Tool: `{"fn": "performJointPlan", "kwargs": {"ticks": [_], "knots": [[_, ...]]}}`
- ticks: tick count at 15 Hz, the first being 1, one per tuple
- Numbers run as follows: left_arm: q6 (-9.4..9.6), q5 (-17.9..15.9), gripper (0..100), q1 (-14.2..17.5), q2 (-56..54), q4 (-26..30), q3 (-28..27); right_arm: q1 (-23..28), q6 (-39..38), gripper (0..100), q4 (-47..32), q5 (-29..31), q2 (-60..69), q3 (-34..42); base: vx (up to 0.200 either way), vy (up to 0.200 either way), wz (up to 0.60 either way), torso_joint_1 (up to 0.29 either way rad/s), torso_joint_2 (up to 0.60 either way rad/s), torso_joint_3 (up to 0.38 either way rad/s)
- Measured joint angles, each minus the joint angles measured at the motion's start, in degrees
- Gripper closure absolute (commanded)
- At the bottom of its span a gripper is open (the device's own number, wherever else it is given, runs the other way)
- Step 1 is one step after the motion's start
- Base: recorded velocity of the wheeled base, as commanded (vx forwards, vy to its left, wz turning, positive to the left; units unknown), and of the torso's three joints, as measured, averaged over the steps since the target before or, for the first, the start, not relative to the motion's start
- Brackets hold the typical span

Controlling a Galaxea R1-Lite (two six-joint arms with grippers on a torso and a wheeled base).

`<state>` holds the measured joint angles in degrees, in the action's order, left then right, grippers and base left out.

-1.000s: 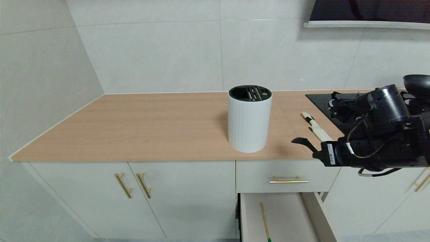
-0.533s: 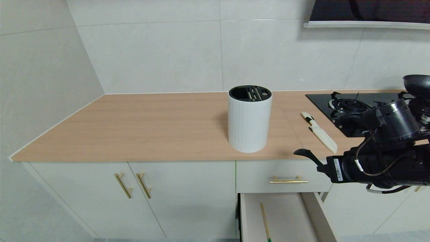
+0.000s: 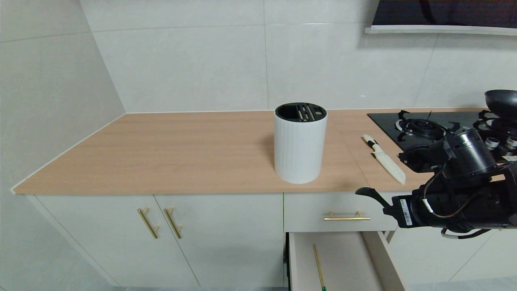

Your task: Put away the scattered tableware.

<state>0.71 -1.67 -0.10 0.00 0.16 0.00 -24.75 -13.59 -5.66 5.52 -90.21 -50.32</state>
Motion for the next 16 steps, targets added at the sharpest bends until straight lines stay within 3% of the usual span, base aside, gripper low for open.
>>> {"fn": "performJointPlan", "kwargs": {"ticks": [5,16], "knots": [[-0.02,0.01,0,0.00,0.00,0.02,0.00,-0.09,0.82,100,3.96,0.02,-0.67,2.10,0.000,0.000,0.00,-0.158,0.36,0.202],[-0.02,0.01,0,0.00,0.00,0.00,0.00,-0.16,1.22,100,4.71,0.00,-1.72,3.24,0.000,0.000,0.00,-0.199,0.49,0.288]]}}
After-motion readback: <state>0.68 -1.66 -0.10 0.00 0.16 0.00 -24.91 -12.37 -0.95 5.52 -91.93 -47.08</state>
